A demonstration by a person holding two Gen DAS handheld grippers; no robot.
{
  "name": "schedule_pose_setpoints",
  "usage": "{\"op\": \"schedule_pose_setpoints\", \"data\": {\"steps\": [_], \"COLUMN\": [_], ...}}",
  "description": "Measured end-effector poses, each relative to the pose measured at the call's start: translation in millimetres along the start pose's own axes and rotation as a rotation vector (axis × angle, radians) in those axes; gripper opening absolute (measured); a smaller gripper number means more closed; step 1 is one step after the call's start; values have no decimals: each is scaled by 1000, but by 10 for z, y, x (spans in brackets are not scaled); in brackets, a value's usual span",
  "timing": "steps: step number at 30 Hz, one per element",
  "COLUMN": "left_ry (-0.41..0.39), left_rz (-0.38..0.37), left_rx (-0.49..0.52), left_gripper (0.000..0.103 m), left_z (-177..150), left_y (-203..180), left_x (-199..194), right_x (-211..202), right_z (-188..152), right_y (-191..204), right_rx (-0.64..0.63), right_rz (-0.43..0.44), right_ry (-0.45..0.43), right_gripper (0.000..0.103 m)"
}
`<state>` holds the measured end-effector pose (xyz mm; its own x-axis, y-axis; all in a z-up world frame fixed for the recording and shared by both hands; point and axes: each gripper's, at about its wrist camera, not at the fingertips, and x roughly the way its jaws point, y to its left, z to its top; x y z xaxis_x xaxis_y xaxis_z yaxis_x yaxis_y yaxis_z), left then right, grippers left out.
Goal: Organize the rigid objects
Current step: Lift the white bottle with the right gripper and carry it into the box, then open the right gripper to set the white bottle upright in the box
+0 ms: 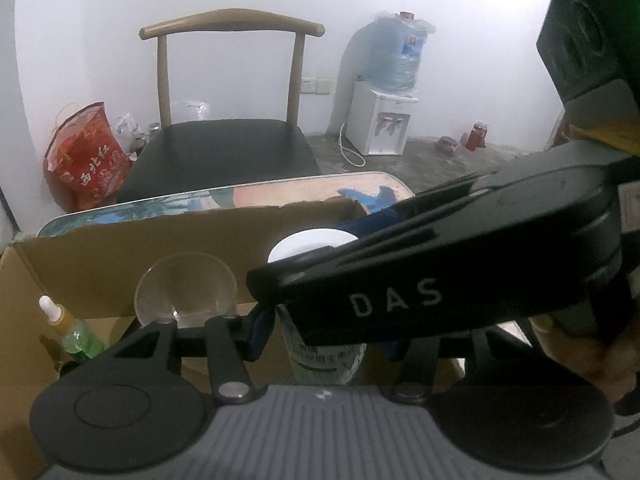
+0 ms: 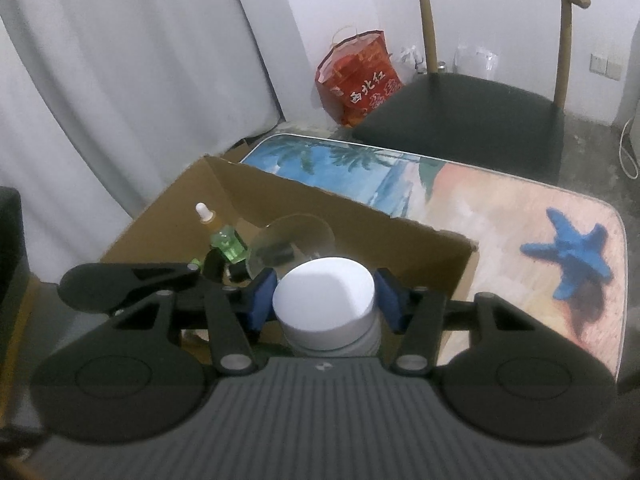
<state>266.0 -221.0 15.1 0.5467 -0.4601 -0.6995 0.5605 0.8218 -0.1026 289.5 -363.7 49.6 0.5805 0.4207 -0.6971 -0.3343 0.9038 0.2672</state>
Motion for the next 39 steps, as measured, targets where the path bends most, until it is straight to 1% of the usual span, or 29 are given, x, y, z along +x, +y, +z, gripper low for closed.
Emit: {"op": "schedule_pose_setpoints", "data": {"steps": [5,9,12,13,15,17,20,23,25,26,28,29,30,33,35,39], "left_ry": [41,56,53,50,37,35,15,-11,-32,-42,-70,-84,-97,-120,-111,-89], "left_rz": [6,8,10,11,12,11,4,21,34,45,81,99,113,147,162,215], "left_rx": [8,18,24,24,26,25,22,12,-1,-5,-9,-10,-8,-17,-28,-33], "left_gripper": [53,54,61,67,71,80,83,89,92,96,101,103,103,103,103,103], "left_z": [-47,-65,-61,-60,-61,-64,-105,-182,-253,-292,-385,-432,-485,-619,-664,-774], "left_y": [2,-18,-45,-54,-71,-89,-101,-95,-78,-72,-62,-58,-53,-8,34,115], "left_x": [79,85,48,24,-43,-116,-304,-572,-797,-908,-1144,-1244,-1347,-1620,-1734,-1850], "right_x": [95,159,157,139,90,-13,-257,-581,-819,-937,-1158,-1257,-1346,-1546,-1590,-1569], "right_z": [-34,-90,-101,-105,-105,-103,-131,-248,-386,-470,-661,-766,-869,-1145,-1282,-1439], "right_y": [11,-9,-28,-29,-40,-38,-41,-1,84,140,287,352,407,576,690,962], "right_rx": [-44,-48,-40,-33,-19,2,59,141,178,185,200,210,228,278,302,304], "right_rz": [-29,-32,-41,-41,-35,-28,-3,31,29,15,-18,-22,-25,-43,-76,-163], "right_ry": [17,37,40,40,32,7,-63,-145,-201,-226,-275,-296,-318,-361,-372,-347], "right_gripper": [53,53,55,56,58,63,69,73,80,82,93,96,102,102,102,102]}}
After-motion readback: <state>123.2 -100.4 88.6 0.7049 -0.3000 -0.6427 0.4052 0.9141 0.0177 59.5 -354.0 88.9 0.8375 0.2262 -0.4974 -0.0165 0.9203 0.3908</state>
